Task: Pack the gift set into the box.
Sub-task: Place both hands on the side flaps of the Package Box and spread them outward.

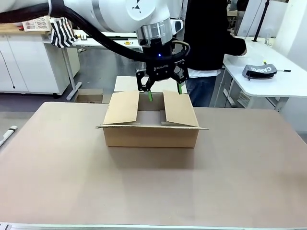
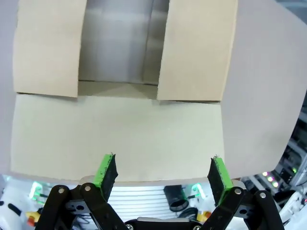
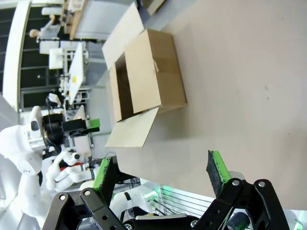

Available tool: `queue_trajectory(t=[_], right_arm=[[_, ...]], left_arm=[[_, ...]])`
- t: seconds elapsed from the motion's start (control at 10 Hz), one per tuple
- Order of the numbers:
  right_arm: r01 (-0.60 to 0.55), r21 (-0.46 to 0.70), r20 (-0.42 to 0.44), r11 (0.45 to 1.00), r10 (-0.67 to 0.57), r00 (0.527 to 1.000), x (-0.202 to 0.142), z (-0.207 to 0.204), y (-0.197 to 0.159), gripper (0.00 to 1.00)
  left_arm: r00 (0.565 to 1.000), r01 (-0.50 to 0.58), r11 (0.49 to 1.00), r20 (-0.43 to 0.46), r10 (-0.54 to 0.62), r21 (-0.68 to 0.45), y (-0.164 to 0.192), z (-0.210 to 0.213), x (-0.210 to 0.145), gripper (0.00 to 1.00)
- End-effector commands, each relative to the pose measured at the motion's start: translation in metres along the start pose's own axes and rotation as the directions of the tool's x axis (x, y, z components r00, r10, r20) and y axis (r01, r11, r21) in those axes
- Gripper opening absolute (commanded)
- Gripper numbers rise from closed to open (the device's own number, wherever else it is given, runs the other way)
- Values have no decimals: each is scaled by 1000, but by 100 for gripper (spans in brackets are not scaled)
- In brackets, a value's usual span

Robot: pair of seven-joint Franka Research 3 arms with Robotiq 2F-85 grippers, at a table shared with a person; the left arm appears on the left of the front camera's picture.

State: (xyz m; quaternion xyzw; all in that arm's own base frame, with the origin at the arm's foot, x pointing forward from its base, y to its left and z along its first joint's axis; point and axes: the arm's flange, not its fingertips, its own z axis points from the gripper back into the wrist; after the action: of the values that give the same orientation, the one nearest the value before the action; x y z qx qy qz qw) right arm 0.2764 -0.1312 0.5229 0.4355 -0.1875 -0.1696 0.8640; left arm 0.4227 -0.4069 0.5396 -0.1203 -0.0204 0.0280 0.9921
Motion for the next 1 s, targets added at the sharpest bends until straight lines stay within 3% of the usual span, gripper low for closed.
queue_trajectory(t=[0.0, 0.1, 0.2, 0.3, 0.4, 0.7, 0.9], right_arm=[[-23, 21, 0, 1000, 23, 1000, 2, 1, 0, 100], [-23, 21, 0, 1000, 23, 1000, 2, 1, 0, 100], [-23, 21, 0, 1000, 23, 1000, 2, 1, 0, 100], [-23, 21, 0, 1000, 23, 1000, 2, 1, 0, 100], [-23, 21, 0, 1000, 23, 1000, 2, 1, 0, 100], [-23, 21, 0, 1000, 23, 1000, 2, 1, 0, 100], [-23, 21, 0, 1000, 23, 1000, 2, 1, 0, 100]], left_arm=[[1000, 24, 1000, -19, -24, -8, 10, 7, -2, 100], [1000, 0, 1000, 0, 0, 0, 0, 0, 0, 100], [992, -45, 994, 123, 33, 95, 4, -6, 14, 100], [985, -14, 986, 171, -15, 168, 10, -20, 22, 100], [981, 1, 977, 187, -42, 215, 18, -37, 31, 100], [966, 38, 980, 243, -86, 196, 41, -80, 56, 100], [933, -50, 934, 350, -83, 354, 50, -116, 80, 100]])
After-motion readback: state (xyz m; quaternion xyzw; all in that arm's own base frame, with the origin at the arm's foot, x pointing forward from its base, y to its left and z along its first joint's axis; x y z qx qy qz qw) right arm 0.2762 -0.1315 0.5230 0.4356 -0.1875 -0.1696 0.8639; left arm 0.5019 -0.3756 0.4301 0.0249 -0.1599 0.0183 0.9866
